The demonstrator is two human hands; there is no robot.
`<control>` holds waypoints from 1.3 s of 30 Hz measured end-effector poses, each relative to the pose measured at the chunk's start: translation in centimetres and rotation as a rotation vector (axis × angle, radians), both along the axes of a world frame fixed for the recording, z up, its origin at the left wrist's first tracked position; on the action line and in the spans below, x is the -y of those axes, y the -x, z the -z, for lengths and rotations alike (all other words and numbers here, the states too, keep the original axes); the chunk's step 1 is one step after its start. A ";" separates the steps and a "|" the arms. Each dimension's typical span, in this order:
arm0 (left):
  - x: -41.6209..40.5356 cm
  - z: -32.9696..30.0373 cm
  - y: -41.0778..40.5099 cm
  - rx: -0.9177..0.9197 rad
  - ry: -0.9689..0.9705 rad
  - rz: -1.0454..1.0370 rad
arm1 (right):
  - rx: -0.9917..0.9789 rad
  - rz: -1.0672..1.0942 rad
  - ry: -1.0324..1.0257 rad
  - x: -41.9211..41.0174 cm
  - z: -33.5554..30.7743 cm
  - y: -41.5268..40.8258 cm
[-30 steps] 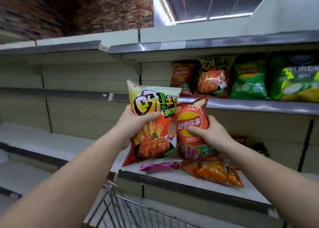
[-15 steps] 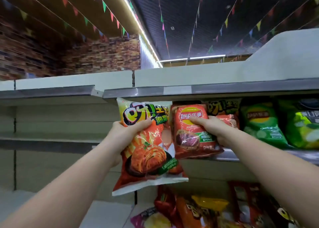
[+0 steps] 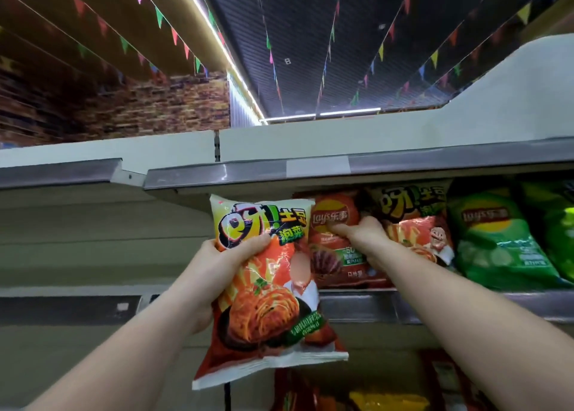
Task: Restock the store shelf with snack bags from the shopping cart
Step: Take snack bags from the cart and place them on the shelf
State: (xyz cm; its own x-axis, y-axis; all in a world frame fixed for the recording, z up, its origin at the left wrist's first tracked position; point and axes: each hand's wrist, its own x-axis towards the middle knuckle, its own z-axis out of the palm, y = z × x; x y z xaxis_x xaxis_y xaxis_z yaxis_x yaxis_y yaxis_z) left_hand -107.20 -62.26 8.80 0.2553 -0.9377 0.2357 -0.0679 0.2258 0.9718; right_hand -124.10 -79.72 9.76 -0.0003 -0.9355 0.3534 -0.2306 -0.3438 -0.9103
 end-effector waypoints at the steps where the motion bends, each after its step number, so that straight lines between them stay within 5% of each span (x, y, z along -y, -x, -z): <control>1: 0.1 0.1 0.1 -0.005 0.001 0.004 | 0.009 -0.009 -0.005 0.1 0.0 0.1; 14: -0.6 0.1 0.2 -0.004 0.023 -0.014 | -0.058 -0.061 -0.082 -2.2 -0.1 1.6; 18: -0.9 0.3 0.0 -0.032 0.026 -0.026 | -0.162 0.117 0.237 -4.6 0.2 2.0; 21: -0.6 0.3 -0.6 -0.062 0.026 -0.041 | -0.137 -0.054 0.405 -7.4 1.2 1.3; 28: 0.9 -0.3 -2.0 -0.139 -0.008 -0.054 | -0.176 -0.671 -0.003 -11.4 2.6 -2.3; 33: 2.6 -1.1 -4.6 -0.072 -0.023 -0.123 | -0.039 -0.620 -0.123 -8.7 2.3 -5.7; 39: 5.4 -1.3 -7.9 0.301 -0.086 -0.202 | -0.014 -0.475 -0.205 -5.7 1.0 -10.0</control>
State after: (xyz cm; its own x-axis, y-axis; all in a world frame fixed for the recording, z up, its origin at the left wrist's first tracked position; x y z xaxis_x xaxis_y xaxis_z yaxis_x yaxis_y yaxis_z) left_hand -99.28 -67.70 10.10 0.3683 -0.8953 0.2508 -0.3882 0.0970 0.9165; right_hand -114.07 -74.05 8.72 0.4444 -0.8815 0.1594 -0.1053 -0.2281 -0.9679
